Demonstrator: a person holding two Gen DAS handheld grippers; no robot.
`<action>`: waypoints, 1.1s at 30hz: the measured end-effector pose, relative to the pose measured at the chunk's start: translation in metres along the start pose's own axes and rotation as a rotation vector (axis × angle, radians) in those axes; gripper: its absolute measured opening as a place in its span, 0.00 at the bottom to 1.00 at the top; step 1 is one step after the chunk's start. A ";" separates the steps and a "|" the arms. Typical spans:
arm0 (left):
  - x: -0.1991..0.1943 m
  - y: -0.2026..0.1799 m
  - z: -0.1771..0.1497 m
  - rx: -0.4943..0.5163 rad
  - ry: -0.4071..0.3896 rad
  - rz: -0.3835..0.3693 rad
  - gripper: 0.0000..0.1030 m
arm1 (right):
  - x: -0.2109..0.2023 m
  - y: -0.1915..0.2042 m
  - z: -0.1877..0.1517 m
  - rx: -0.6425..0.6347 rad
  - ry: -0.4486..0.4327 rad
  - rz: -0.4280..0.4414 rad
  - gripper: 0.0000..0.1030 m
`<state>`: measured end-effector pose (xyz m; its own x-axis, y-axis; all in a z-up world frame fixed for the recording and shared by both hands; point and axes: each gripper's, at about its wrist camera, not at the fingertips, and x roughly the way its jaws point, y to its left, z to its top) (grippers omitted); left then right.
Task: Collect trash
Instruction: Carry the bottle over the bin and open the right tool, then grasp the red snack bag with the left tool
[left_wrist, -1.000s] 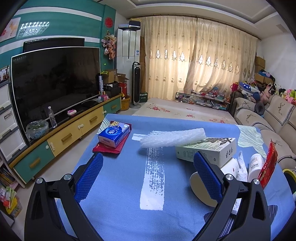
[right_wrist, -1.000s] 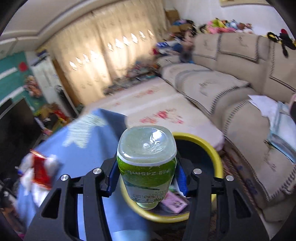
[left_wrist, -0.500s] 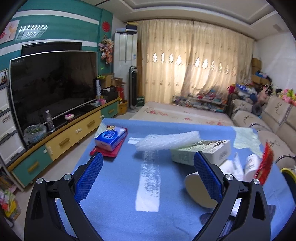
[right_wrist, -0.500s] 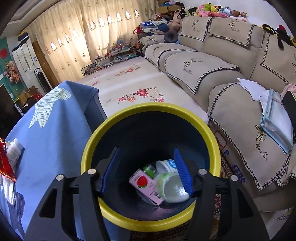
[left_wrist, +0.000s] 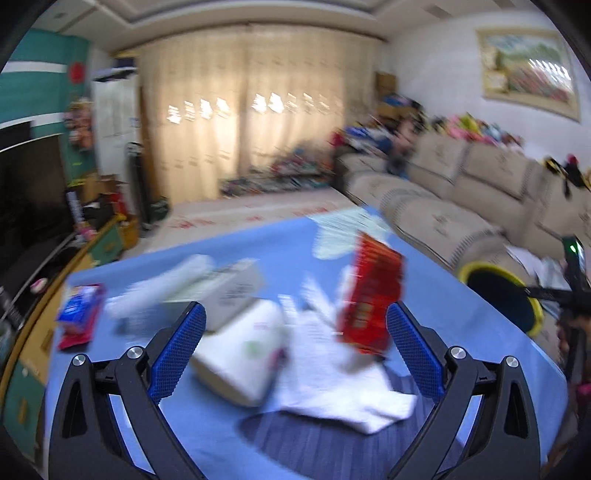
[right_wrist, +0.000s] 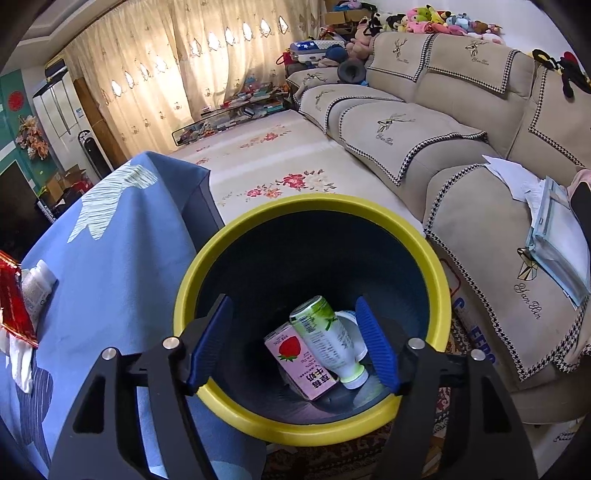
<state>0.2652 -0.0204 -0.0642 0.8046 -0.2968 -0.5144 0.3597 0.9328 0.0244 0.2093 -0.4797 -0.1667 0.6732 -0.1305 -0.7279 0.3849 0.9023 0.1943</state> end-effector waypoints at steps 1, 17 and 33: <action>0.008 -0.009 0.004 0.020 0.026 -0.017 0.94 | 0.000 0.000 0.000 -0.003 0.000 0.005 0.64; 0.095 -0.032 0.021 -0.009 0.219 -0.120 0.68 | 0.001 -0.009 -0.008 0.003 0.015 0.067 0.67; 0.076 -0.059 0.028 0.032 0.195 -0.133 0.07 | -0.005 -0.019 -0.012 0.028 0.006 0.092 0.67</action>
<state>0.3180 -0.1038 -0.0810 0.6439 -0.3690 -0.6703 0.4741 0.8800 -0.0290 0.1910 -0.4910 -0.1743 0.7026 -0.0454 -0.7102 0.3398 0.8983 0.2787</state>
